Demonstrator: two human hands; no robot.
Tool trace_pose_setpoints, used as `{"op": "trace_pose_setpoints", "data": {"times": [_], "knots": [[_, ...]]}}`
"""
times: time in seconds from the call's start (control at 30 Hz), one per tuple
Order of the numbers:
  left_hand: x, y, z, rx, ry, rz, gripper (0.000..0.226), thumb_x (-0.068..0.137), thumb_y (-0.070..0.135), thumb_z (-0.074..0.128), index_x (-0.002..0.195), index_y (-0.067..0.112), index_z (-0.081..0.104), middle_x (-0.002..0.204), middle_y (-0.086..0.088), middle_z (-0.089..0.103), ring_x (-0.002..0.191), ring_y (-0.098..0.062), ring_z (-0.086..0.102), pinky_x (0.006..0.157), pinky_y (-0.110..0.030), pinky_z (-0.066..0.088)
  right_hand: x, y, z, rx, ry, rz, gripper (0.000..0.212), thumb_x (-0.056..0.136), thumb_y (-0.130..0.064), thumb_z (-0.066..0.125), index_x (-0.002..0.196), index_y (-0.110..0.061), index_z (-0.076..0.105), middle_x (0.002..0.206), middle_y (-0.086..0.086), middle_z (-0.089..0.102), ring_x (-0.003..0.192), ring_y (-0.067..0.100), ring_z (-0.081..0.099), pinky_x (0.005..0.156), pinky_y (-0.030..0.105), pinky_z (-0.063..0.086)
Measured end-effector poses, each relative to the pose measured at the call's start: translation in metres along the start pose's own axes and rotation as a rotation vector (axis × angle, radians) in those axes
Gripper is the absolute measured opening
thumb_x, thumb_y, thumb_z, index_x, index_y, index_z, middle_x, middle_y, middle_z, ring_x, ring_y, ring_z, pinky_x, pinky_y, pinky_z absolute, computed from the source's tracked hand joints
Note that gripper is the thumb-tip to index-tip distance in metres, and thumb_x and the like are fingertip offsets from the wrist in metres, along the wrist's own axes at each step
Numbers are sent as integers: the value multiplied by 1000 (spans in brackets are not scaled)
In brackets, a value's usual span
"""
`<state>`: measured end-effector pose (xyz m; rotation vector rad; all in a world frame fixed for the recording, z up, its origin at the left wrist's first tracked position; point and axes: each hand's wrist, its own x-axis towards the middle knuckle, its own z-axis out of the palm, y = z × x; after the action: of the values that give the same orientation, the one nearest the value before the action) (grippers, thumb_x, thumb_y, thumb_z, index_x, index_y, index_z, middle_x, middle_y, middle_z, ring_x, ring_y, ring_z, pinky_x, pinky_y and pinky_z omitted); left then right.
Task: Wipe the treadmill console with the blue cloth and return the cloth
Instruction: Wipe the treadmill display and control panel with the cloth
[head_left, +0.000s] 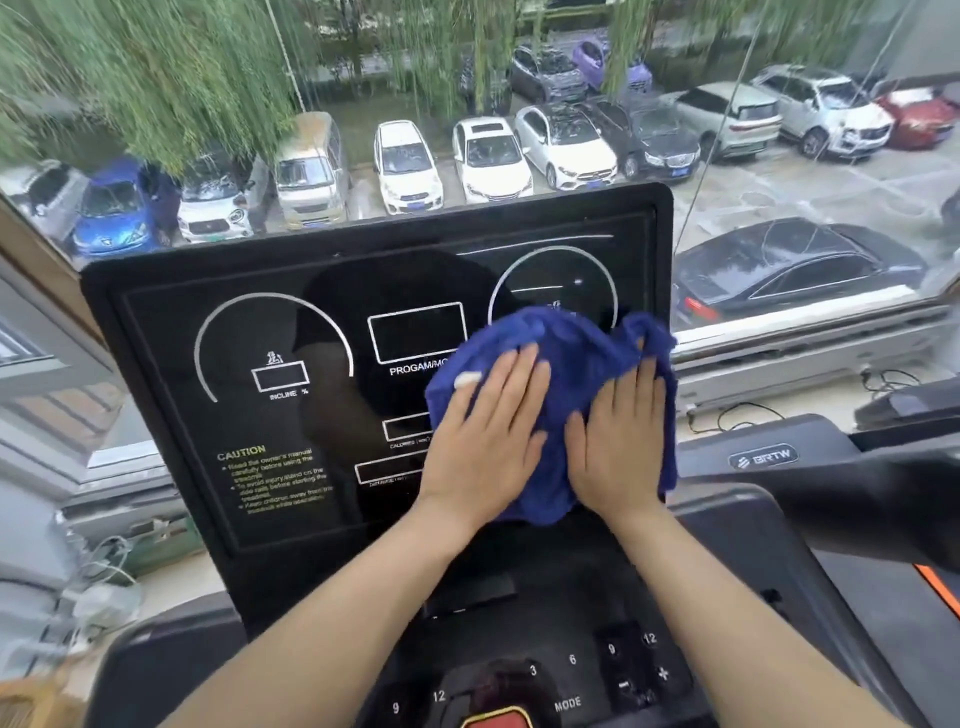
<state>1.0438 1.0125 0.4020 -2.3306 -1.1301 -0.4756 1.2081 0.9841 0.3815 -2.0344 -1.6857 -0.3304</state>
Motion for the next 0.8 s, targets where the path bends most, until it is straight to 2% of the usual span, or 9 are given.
{"op": "trace_pose_setpoints", "data": {"times": [0.07,0.1,0.2,0.3,0.43,0.57,0.7,0.8], "knots": [[-25,-5,9,11,-28,-7,79,96,44,54,157,8,19,162,-11,28,147,-24,21,119,-43,14,-18,-4,6,-19,-106,-86,66,93,-35,38,142,9,37,148,36,37,138,49,28,114,59,25],[-26,-13,7,16,-14,-36,78,96,44,53,157,8,21,161,-12,31,147,-25,22,118,-44,17,-9,-8,2,-20,-87,-130,67,93,-36,38,144,7,33,151,35,34,138,49,28,115,58,25],[-3,-54,-17,11,78,-202,73,99,44,46,156,7,23,162,-16,28,149,-29,23,118,-46,19,47,-45,-23,12,104,-143,73,93,-35,42,152,3,20,158,29,23,144,44,22,119,52,17],[3,-108,-40,-2,127,-371,72,101,45,42,157,5,19,163,-20,21,151,-31,21,119,-48,21,88,-109,-48,47,177,-182,73,97,-34,41,156,-3,14,163,24,15,149,39,16,121,47,11],[-48,-168,-45,25,136,-552,74,101,43,39,158,4,13,163,-23,16,152,-34,14,120,-51,17,93,-202,-47,24,157,-451,69,99,-38,38,156,-5,19,163,21,16,151,36,16,121,47,11],[-93,-207,-43,29,113,-674,71,102,37,34,158,4,4,164,-23,10,153,-35,9,121,-53,14,80,-276,-37,3,123,-696,65,101,-39,37,157,-11,22,166,13,14,152,31,11,122,42,-1],[-99,-211,-45,1,87,-717,71,99,33,33,159,4,8,165,-22,8,154,-32,4,123,-52,11,76,-277,-31,-31,108,-828,63,102,-42,36,157,-15,24,165,8,18,152,27,13,120,38,-10],[-68,-200,-49,-3,121,-692,69,99,29,36,158,2,12,163,-23,16,152,-35,7,124,-49,6,85,-239,-35,-37,120,-863,63,102,-46,37,157,-17,26,164,6,22,152,25,16,121,38,-6]]}}
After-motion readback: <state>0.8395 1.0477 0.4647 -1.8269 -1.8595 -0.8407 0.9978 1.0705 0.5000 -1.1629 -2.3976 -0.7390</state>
